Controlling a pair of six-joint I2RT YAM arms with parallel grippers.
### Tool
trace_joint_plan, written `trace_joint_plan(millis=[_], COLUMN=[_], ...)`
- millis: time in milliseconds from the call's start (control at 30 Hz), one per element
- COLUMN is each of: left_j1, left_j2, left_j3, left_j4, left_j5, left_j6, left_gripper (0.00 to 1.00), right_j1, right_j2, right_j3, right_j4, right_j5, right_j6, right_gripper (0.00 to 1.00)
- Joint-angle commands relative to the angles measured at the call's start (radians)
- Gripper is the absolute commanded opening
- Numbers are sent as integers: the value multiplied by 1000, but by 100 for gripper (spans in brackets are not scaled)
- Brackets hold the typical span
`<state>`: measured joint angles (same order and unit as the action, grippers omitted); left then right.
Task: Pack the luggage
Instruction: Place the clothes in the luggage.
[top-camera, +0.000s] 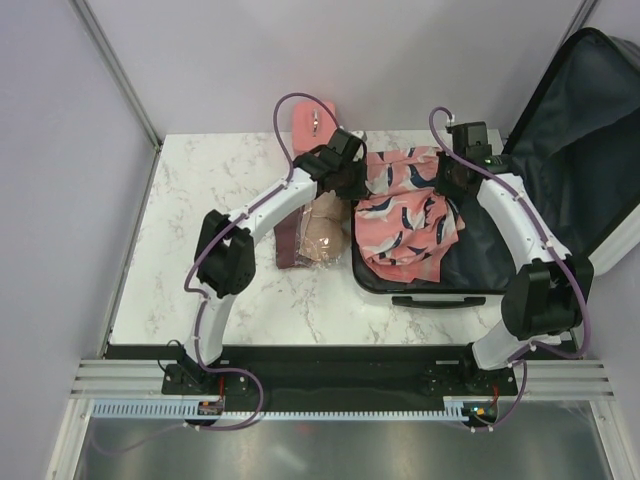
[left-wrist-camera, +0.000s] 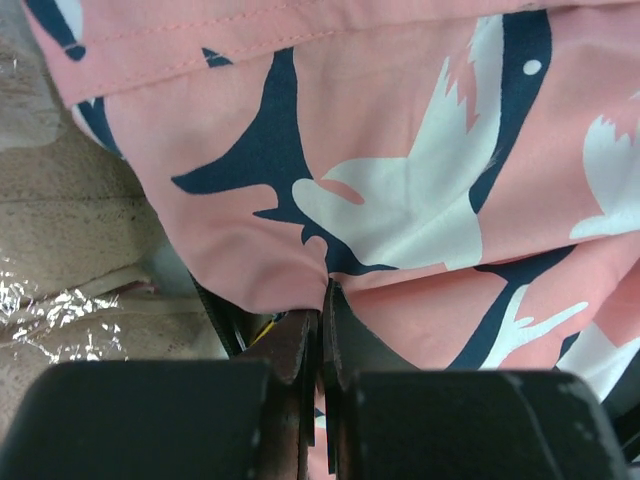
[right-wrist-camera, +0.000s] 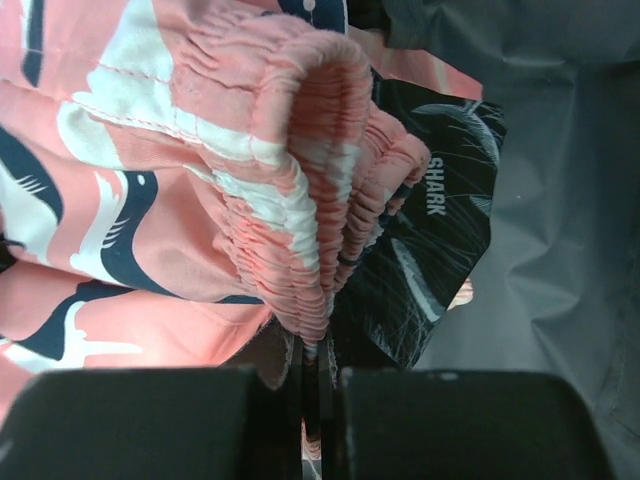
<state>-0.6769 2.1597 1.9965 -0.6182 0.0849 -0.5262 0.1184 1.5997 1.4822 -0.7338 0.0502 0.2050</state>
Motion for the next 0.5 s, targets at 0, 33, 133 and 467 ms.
trace_joint_plan(millis=[0, 33, 133, 467], left_j1=[7, 7, 11, 20], left_j2=[29, 41, 64, 97], left_j3=[76, 85, 94, 146], left_j4=[2, 3, -2, -37], left_j5=[35, 36, 30, 27], left_j6=[66, 71, 72, 86], left_gripper=[2, 2, 2, 28], right_j1=[-17, -20, -23, -46], right_j2=[26, 31, 55, 167], right_j3=[23, 21, 13, 119], right_j4=[33, 28, 31, 7], right_j5=[72, 77, 82, 120], right_j6=[8, 10, 4, 34], right_gripper=[0, 0, 0, 7])
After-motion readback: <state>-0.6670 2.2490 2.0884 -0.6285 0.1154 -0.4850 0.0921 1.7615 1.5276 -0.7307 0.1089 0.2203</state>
